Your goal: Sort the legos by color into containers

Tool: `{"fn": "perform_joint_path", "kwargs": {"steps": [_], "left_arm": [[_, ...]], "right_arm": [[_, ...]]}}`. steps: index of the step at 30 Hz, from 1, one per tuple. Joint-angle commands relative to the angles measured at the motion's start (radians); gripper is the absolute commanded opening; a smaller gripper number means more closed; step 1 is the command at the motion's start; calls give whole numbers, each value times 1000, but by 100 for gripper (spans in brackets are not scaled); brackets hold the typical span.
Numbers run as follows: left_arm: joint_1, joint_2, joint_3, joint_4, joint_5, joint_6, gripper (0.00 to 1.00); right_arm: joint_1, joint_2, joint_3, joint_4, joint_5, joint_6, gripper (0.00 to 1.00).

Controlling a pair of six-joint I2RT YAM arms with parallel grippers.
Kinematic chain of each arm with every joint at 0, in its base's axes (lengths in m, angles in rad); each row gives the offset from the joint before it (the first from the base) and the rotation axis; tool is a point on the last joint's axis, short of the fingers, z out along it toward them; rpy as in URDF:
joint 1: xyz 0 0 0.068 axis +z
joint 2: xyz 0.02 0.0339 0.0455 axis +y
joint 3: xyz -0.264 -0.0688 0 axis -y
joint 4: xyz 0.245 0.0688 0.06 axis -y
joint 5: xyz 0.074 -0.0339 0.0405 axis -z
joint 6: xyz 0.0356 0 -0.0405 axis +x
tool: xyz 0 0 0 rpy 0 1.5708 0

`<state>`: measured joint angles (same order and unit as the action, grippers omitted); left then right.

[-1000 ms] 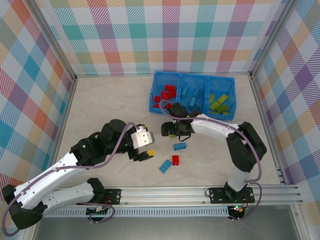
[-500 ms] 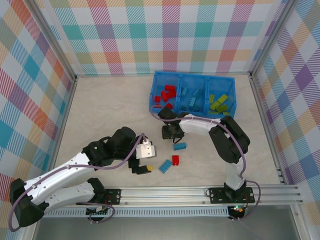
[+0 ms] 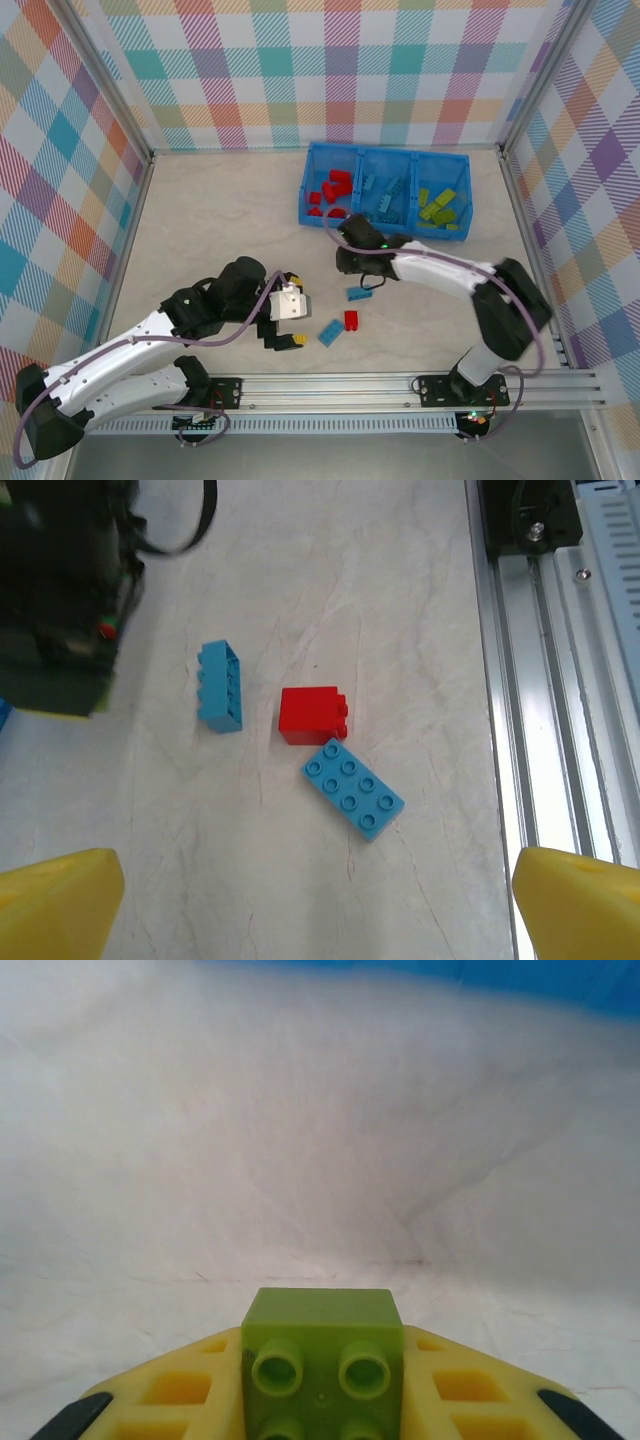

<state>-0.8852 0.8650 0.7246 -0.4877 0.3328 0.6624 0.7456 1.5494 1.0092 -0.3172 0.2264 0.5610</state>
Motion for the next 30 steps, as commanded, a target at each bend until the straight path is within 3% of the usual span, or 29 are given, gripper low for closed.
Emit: {"fn": "perform_joint_path", "kwargs": {"steps": [1, 7, 11, 15, 21, 26, 30], "left_arm": [[5, -28, -14, 75, 36, -27, 100], [34, -60, -17, 142, -5, -129, 100], [40, -52, 4, 104, -33, -129, 100], [44, -56, 9, 86, -55, -129, 100], [55, -56, 16, 78, -140, -180, 100], [68, -30, 22, 80, -142, -197, 100], [77, 15, 42, 48, -102, -191, 100]], "right_arm": [[-89, -169, -75, 144, 43, -9, 25], [-368, -295, -108, 188, 50, -51, 21], [-551, -190, -30, 187, -4, -82, 22], [-667, -10, 91, 159, -87, -101, 28], [-720, 148, 261, 72, -129, -115, 48], [-721, 83, 259, 57, -166, -86, 57], [-721, -53, 171, 46, -349, -66, 68]]}}
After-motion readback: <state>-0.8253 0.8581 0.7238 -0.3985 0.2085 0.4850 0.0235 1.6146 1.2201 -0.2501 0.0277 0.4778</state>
